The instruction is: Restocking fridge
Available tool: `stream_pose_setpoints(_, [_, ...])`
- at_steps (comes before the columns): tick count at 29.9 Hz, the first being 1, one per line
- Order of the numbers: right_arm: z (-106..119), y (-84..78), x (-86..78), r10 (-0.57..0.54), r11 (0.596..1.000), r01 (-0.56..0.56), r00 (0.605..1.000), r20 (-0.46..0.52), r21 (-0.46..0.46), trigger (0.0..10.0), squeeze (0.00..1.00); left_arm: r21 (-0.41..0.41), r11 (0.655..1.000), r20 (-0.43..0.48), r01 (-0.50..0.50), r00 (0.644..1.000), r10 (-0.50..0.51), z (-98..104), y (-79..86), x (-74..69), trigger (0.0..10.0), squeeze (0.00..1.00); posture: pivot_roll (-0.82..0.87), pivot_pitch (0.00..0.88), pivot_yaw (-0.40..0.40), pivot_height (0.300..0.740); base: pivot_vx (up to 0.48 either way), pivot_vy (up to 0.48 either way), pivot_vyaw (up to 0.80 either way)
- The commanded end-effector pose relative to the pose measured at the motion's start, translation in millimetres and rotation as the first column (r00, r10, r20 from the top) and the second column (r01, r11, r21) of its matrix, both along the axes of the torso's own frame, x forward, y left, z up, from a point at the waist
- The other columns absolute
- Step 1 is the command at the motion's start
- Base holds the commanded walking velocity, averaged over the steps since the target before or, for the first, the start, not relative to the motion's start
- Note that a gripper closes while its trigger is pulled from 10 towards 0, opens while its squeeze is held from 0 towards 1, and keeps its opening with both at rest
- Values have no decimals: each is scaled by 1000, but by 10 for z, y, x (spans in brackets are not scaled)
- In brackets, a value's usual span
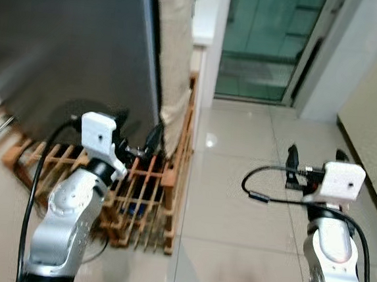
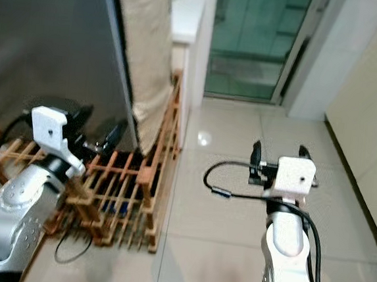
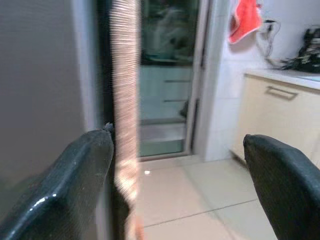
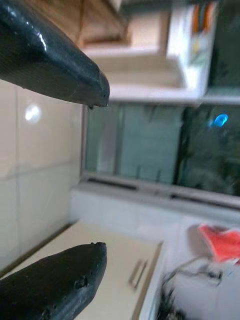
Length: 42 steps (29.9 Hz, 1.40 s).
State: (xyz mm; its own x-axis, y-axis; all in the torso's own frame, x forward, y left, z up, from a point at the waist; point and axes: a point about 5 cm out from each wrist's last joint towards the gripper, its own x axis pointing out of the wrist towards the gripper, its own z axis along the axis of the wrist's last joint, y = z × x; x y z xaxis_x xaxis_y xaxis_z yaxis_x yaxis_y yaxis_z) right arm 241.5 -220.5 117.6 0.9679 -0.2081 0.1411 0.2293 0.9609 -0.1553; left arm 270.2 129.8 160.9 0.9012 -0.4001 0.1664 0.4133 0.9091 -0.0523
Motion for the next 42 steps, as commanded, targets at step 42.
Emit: stream_pose_setpoints(42, [71,240,247,104,994,-105,993,60,14,10000,0,-139,990,-59,2,998,-10,184,-203,407,10000,0,-66,0,44,740,11,0,0])
